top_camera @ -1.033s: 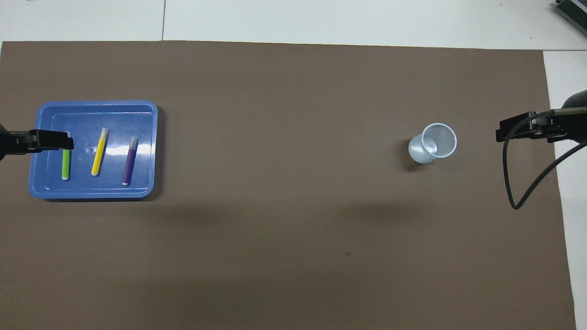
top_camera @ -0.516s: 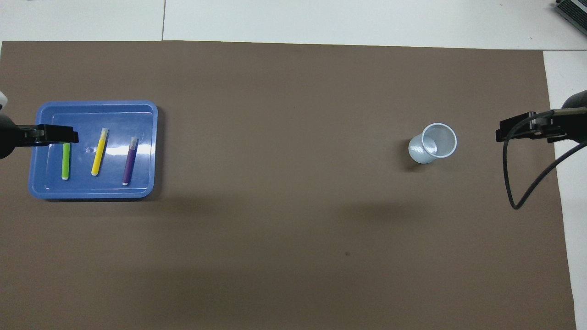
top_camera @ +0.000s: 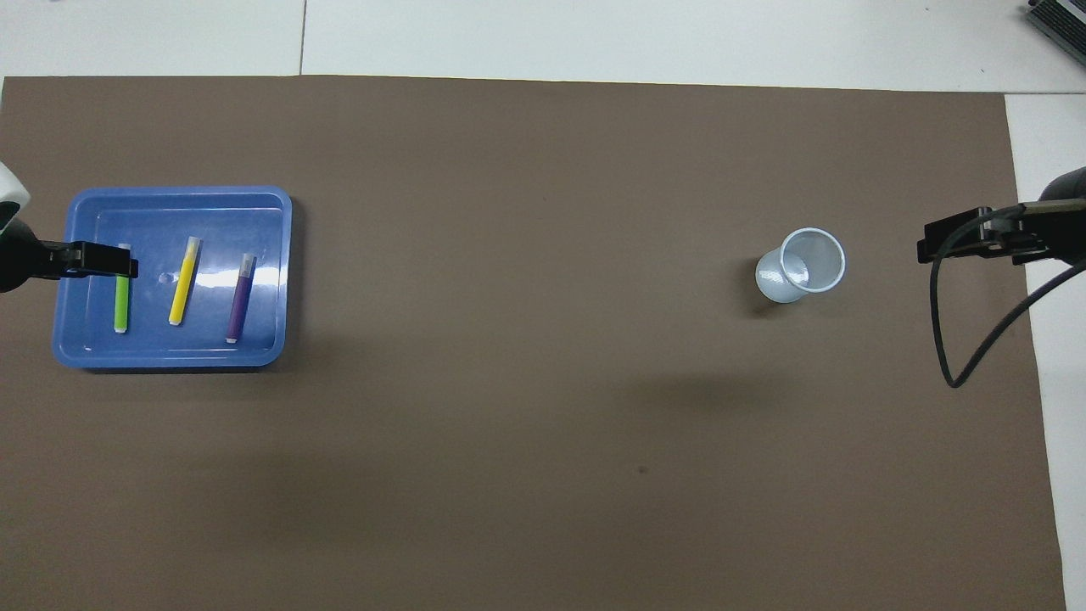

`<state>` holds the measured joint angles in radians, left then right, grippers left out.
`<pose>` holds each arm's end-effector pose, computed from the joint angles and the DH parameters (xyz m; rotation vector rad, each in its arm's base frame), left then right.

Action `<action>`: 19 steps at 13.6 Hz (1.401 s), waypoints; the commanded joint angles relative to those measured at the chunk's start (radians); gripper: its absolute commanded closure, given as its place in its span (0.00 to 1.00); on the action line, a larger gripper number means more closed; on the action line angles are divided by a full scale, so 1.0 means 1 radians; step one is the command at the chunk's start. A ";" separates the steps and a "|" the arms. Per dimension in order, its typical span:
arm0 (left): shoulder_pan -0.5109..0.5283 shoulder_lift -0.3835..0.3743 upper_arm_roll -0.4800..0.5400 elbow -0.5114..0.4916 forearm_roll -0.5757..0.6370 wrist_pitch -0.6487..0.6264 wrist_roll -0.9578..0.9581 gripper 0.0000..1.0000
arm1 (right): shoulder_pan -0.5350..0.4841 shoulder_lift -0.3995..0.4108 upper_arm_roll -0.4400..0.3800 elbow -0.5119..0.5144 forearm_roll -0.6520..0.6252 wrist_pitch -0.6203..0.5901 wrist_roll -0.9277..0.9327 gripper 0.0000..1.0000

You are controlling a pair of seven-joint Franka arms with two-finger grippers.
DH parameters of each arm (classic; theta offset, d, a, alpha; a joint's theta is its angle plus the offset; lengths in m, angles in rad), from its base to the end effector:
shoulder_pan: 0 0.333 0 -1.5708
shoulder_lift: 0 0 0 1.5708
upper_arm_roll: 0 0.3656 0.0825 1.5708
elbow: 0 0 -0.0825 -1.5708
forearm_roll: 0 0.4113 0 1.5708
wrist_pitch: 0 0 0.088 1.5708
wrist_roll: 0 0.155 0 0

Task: Transfer and insert pens with both arms
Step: 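Move the left gripper over the purple pen in the blue tray, then lower the left gripper and grasp the purple pen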

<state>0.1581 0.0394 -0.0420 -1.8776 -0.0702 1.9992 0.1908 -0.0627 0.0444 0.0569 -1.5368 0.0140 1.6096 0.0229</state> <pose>0.6089 0.0639 0.4861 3.0842 -0.0741 0.1411 0.6031 -0.0021 0.6204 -3.1242 0.0455 -0.0443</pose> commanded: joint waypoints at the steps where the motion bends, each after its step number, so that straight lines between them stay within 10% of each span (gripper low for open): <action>1: 0.017 -0.018 -0.002 -0.003 0.000 -0.023 0.004 0.00 | -0.009 -0.024 0.006 -0.025 0.011 -0.007 -0.017 0.00; 10: -0.057 0.037 -0.004 -0.046 0.003 0.107 -0.223 0.05 | -0.009 -0.024 0.006 -0.025 0.011 -0.010 -0.017 0.00; 19: -0.071 0.252 -0.004 -0.037 0.003 0.332 -0.222 0.07 | -0.022 -0.026 -0.006 -0.025 0.011 -0.036 -0.015 0.00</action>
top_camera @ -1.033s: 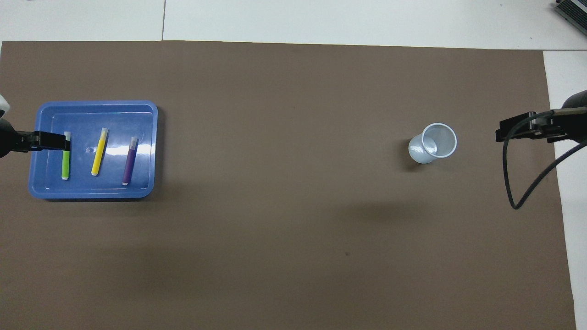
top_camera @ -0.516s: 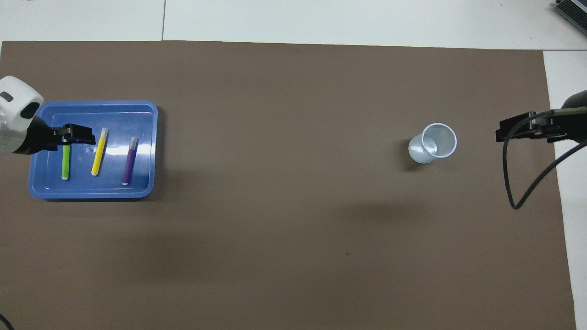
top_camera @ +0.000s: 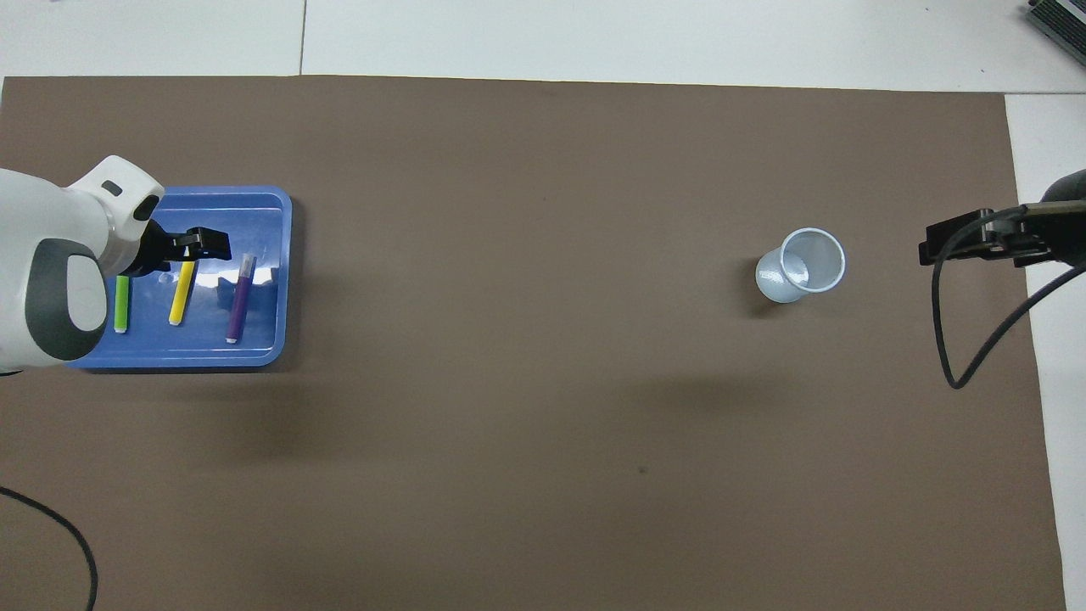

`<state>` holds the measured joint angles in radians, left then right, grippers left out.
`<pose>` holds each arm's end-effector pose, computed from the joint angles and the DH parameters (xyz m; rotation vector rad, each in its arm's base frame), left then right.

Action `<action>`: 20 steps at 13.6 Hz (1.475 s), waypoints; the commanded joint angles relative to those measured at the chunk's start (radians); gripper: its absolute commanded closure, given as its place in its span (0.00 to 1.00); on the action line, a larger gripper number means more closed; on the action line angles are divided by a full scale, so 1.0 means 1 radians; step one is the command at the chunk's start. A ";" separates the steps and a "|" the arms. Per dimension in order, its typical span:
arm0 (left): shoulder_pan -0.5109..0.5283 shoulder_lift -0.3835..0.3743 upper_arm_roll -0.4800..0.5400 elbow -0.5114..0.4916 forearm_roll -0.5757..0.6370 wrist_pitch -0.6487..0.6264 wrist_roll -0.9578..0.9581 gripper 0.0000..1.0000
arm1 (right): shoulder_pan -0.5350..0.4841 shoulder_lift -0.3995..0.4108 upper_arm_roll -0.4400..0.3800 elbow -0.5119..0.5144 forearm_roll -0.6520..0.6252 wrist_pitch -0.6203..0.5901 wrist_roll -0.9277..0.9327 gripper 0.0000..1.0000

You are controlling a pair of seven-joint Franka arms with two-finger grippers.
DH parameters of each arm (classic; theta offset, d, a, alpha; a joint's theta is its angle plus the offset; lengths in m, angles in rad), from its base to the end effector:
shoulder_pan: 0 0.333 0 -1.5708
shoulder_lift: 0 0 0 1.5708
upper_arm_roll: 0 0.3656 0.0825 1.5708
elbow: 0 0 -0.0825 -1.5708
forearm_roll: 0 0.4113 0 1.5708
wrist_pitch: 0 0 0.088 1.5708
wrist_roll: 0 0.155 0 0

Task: Transfer and insert pens with both arms
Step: 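Lower the left gripper and grasp the purple pen, then lift the purple pen with the left gripper while the right gripper approaches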

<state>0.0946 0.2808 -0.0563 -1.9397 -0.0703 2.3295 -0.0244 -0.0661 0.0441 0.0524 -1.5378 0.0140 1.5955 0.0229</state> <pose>0.6620 0.0232 0.3342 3.0640 0.1708 0.1684 0.6008 -0.0068 0.6188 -3.1246 0.0577 -0.0212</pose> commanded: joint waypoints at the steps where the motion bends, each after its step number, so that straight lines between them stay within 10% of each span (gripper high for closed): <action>1: -0.019 0.009 0.009 0.016 0.003 -0.010 -0.006 0.08 | -0.020 -0.024 -0.002 -0.024 0.011 -0.020 -0.014 0.00; 7: -0.036 0.003 0.009 -0.002 0.003 -0.058 0.124 0.30 | -0.012 -0.027 0.001 -0.024 0.011 -0.026 -0.018 0.00; 20: -0.045 -0.002 0.007 -0.096 0.003 0.034 0.207 0.37 | 0.015 -0.112 0.012 -0.125 0.012 0.072 -0.024 0.00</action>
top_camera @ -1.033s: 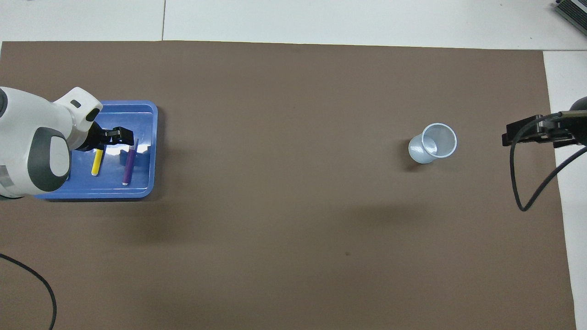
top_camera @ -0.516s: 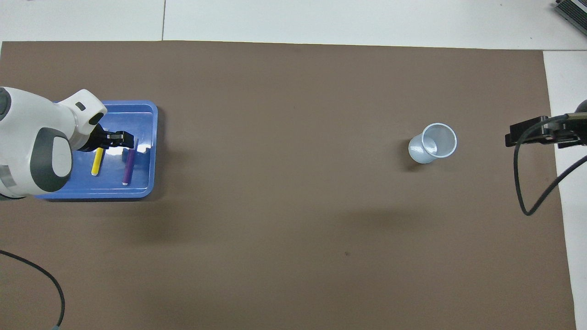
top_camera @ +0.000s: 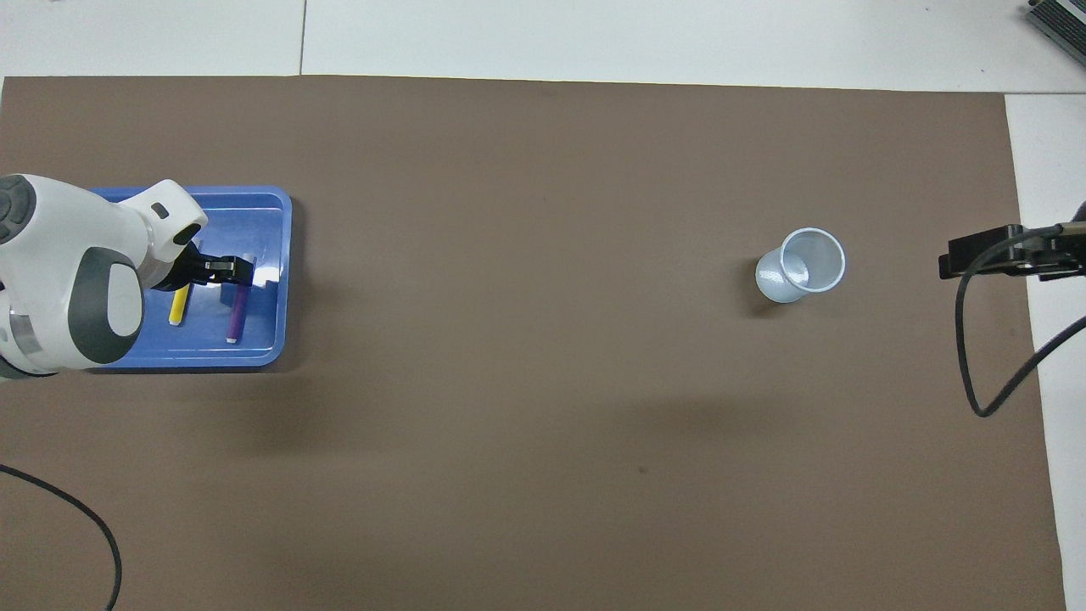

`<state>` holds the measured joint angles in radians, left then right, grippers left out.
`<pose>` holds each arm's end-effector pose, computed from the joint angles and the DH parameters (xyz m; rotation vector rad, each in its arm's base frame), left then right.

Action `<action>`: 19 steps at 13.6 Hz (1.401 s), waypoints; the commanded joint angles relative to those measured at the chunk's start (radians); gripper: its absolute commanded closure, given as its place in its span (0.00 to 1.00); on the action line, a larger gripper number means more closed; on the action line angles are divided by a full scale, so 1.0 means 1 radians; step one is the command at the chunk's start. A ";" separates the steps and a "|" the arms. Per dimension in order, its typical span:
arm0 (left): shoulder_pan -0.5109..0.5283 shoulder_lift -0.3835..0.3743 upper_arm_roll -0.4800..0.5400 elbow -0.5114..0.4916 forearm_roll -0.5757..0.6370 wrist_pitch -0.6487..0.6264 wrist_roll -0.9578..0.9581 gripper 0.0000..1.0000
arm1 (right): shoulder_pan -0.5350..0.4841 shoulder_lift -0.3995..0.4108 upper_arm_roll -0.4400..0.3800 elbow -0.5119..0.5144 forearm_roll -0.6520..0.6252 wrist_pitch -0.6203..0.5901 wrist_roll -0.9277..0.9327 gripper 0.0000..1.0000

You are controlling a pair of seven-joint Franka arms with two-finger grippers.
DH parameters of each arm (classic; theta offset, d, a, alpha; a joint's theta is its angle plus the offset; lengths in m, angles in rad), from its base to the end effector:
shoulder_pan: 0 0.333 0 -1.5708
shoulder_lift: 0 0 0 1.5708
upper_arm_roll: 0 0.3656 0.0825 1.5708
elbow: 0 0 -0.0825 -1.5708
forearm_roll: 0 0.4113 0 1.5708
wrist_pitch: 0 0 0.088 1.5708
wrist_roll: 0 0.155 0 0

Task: Transfer and insert pens with both arms
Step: 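Lift the purple pen with the left gripper while the right gripper approaches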

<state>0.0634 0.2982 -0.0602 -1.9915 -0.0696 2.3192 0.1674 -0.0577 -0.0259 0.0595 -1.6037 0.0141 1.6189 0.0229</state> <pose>0.6428 -0.0006 0.2976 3.0695 -0.1762 0.0546 0.5792 0.0036 0.6290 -3.1277 0.0336 -0.0640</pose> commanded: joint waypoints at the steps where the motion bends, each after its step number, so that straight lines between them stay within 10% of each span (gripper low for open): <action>1: -0.014 -0.020 0.011 -0.052 0.002 0.055 0.015 0.40 | 0.013 -0.043 0.005 -0.070 0.012 0.073 -0.029 0.00; 11: -0.023 -0.021 0.011 -0.055 0.002 0.075 0.017 0.70 | 0.105 -0.079 0.007 -0.226 0.038 0.283 0.016 0.00; 15: -0.023 -0.021 0.013 -0.056 0.002 0.060 0.017 1.00 | 0.116 -0.037 0.007 -0.226 0.126 0.340 0.017 0.00; 19: -0.017 -0.021 0.013 -0.035 0.002 0.029 0.014 1.00 | 0.134 -0.005 0.007 -0.226 0.156 0.381 0.051 0.00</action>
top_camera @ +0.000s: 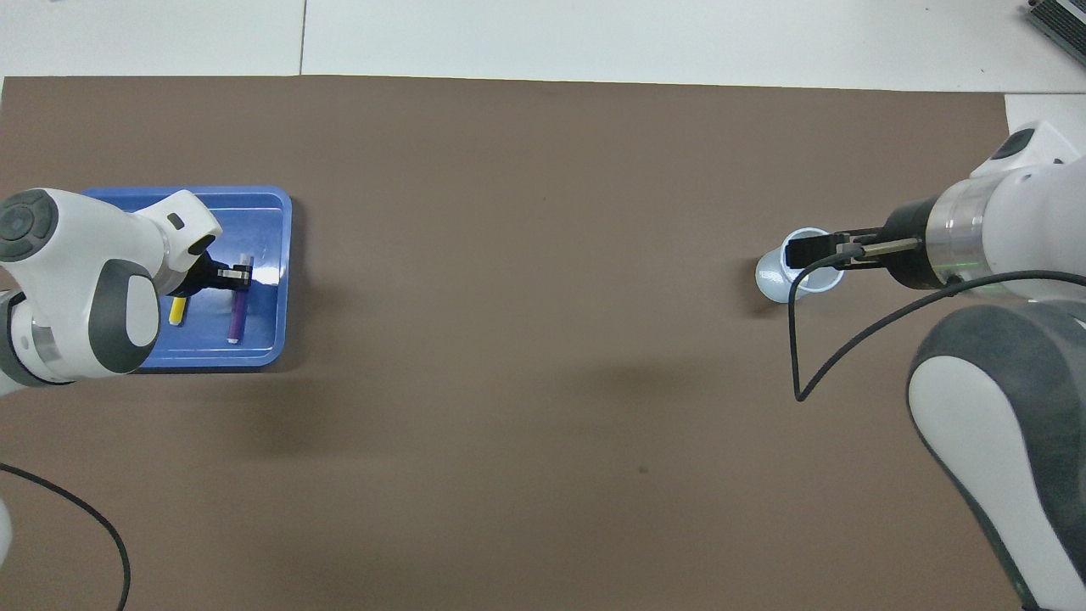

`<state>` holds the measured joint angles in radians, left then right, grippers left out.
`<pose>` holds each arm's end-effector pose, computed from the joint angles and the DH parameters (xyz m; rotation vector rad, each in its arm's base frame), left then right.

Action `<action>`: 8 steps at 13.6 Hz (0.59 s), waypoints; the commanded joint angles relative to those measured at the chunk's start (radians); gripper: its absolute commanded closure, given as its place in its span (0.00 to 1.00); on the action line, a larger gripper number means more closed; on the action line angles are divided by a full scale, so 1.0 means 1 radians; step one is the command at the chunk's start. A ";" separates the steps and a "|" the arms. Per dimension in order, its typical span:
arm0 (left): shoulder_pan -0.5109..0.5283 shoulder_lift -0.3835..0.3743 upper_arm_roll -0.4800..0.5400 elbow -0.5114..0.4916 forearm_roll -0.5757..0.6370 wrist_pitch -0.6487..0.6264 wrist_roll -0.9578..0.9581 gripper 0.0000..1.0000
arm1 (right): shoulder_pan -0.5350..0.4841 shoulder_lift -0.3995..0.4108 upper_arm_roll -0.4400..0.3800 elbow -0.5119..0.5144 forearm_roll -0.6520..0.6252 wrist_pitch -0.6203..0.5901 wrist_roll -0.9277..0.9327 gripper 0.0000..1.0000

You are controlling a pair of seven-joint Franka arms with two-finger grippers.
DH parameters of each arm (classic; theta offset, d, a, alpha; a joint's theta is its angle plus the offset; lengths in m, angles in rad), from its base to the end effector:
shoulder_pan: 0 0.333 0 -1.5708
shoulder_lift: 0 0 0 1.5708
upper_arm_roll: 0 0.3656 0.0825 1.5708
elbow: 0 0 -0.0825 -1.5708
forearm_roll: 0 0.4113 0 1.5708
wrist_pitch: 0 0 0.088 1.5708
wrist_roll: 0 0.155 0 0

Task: Transfer and insert pens with both arms
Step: 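Lift the purple pen with the left gripper while the right gripper approaches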

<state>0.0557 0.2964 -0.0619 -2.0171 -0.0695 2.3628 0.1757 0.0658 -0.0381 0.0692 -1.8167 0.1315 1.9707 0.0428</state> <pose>0.6401 -0.0062 0.2912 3.0703 -0.2006 0.0847 0.5967 0.0960 0.5628 -2.9890 -0.0790 -0.2704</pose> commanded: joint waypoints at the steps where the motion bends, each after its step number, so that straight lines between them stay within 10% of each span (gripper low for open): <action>1: -0.004 -0.014 0.014 0.018 0.002 -0.040 0.005 1.00 | 0.038 0.017 -0.005 -0.013 0.065 0.042 0.063 0.00; 8: -0.014 -0.022 0.008 0.211 -0.029 -0.334 -0.273 1.00 | 0.157 0.066 -0.003 -0.013 0.121 0.171 0.305 0.00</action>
<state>0.0568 0.2884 -0.0557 -1.8570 -0.0787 2.1385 0.0373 0.1991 0.0180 0.0694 -1.8201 0.2024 2.1052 0.2960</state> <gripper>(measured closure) 0.846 0.000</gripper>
